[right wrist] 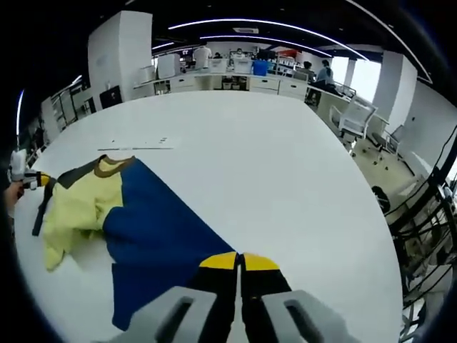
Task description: Fold the garment on the visible template until the final outline fits inside the template.
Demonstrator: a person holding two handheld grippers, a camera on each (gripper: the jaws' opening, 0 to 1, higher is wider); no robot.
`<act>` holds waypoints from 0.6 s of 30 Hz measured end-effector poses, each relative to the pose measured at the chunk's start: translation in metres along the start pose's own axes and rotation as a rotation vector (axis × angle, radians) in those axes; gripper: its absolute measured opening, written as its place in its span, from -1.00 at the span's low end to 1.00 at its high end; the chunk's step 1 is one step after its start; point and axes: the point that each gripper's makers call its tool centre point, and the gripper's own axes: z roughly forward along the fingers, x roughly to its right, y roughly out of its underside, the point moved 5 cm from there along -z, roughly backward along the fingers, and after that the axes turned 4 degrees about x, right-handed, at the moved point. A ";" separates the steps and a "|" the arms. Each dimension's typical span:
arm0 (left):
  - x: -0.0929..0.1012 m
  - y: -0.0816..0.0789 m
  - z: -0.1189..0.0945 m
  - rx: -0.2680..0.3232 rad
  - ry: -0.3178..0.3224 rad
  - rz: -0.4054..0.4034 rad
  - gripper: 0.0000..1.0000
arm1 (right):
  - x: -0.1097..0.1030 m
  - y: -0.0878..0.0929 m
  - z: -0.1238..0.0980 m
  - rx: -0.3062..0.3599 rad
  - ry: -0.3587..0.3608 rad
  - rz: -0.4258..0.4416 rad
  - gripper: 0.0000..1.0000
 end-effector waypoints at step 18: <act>0.026 -0.007 -0.040 0.123 0.093 -0.078 -0.35 | -0.038 -0.007 -0.026 0.081 -0.097 0.089 -0.31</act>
